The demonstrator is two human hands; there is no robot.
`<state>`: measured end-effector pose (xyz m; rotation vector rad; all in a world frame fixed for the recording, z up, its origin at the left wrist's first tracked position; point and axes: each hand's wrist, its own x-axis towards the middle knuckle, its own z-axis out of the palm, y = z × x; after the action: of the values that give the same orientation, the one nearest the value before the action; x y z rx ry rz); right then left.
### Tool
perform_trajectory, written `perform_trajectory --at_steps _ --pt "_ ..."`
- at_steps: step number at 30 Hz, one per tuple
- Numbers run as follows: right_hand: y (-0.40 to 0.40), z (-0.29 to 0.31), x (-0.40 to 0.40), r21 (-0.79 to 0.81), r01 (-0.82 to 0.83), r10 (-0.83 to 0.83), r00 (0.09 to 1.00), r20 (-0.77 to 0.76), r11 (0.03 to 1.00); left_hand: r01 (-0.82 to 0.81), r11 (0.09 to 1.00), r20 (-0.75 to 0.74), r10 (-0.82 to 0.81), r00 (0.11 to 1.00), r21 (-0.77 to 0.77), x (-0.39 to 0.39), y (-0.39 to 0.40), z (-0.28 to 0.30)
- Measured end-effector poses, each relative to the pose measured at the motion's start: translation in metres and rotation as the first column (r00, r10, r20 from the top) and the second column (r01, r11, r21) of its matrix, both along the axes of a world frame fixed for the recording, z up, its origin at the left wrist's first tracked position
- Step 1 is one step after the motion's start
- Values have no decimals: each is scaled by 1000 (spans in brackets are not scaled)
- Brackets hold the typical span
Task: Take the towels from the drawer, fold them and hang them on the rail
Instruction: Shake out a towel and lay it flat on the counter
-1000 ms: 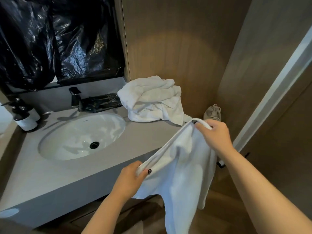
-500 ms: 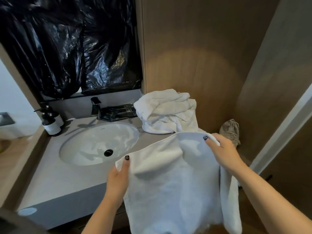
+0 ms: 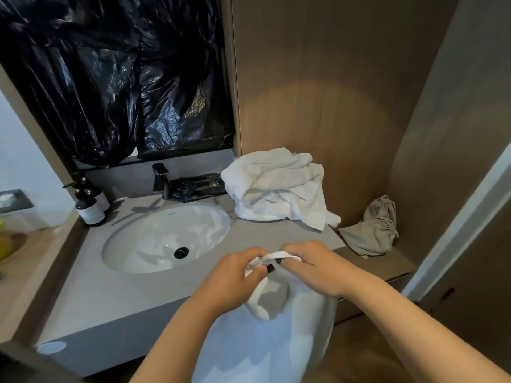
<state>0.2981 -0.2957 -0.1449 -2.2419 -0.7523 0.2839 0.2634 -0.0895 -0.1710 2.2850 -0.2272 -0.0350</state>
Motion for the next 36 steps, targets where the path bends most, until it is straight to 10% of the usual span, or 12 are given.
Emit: perform_trajectory --at_steps 27,36 --pt "-96 -52 -6 -213 437 -336 859 386 874 -482 871 160 492 856 -98 -12 12 -10" --pt "-118 -67 -1 -489 533 -303 827 474 690 -558 812 108 579 808 -171 -8 19 -25"
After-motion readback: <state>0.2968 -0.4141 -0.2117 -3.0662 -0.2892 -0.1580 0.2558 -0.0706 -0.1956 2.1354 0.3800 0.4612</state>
